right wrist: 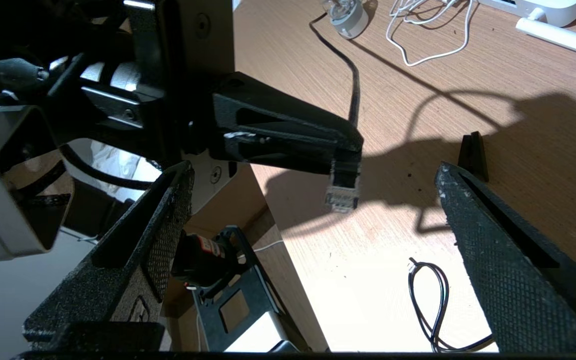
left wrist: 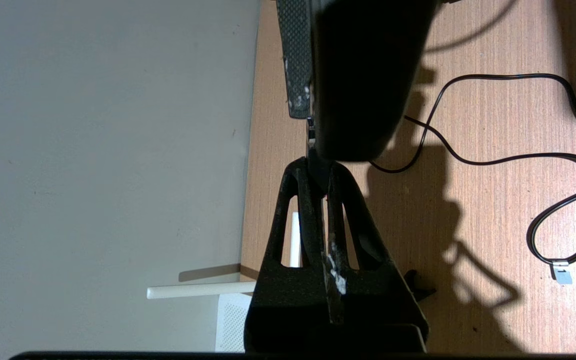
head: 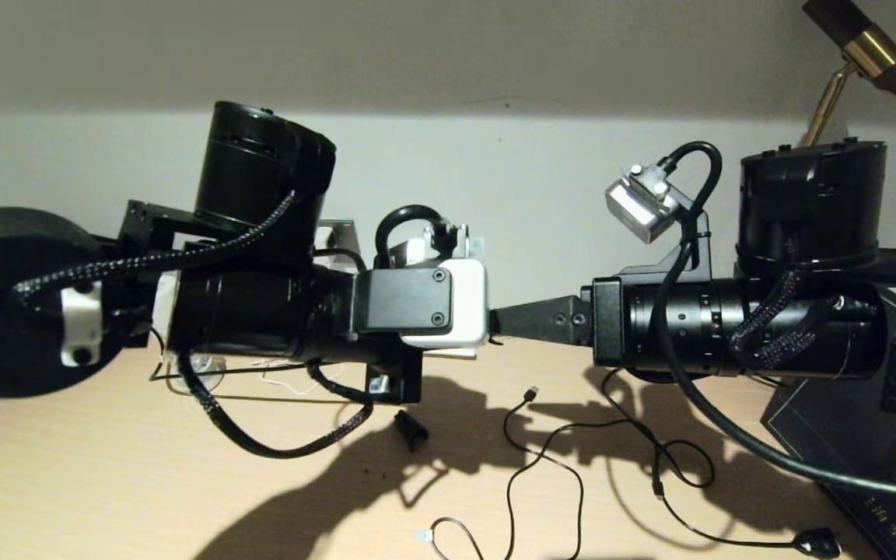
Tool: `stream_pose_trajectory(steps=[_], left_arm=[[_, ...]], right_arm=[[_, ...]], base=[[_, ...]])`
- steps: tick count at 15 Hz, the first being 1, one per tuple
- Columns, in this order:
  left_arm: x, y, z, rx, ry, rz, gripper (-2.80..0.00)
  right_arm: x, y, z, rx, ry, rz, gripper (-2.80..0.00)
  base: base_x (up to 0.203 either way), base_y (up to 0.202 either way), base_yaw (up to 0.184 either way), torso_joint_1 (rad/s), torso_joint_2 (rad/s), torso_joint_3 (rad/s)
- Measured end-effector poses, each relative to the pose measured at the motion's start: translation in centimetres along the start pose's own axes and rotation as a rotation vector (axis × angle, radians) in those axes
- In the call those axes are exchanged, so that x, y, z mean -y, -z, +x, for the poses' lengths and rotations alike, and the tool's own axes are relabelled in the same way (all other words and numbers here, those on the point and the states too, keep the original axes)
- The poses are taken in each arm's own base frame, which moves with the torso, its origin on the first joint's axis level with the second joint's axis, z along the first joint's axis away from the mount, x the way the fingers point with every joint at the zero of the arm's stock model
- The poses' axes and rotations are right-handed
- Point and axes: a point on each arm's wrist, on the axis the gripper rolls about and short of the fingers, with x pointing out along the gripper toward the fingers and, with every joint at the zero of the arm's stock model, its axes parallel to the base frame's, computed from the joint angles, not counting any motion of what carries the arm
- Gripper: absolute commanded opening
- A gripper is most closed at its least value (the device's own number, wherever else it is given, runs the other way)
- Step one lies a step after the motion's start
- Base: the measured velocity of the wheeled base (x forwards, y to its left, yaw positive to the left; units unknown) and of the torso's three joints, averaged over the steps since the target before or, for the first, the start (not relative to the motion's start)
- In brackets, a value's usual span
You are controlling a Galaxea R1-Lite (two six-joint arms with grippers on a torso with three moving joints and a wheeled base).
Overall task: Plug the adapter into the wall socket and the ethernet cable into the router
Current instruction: Hand it to the other hand
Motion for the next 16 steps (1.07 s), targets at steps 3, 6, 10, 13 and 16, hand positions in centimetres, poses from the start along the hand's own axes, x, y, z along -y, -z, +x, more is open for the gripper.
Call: stream_pose_trajectory(steps=[3,6,10,13,16], left_arm=[[-0.1,-0.1,-0.1,0.009,-0.015,0.006,-2.80],[0.0,-0.1,-0.1,0.014,-0.018,0.007,-2.80],[0.2,-0.1,-0.2,0.015,-0.015,0.005,-2.80],[0.4,0.0,-0.4,0.014,-0.013,0.001,-2.80],[0.4,0.0,-0.4,0.013,-0.010,-0.001,-2.80]], right_arm=[[0.1,0.0,0.3,-0.005,0.001,0.003,-2.80],[0.3,0.1,0.4,-0.009,0.003,0.007,-2.80],[0.4,0.1,0.7,-0.012,0.008,0.010,-2.80],[0.6,0.0,1.0,-0.015,0.005,0.011,-2.80],[0.7,0.0,1.2,-0.018,0.007,0.014,-2.80]], base=[[0.000,0.000,0.000,0.000,0.00,0.000],[0.000,0.000,0.000,0.000,0.00,0.000],[0.000,0.000,0.000,0.000,0.00,0.000],[0.000,0.000,0.000,0.000,0.00,0.000],[0.000,0.000,0.000,0.000,0.00,0.000]])
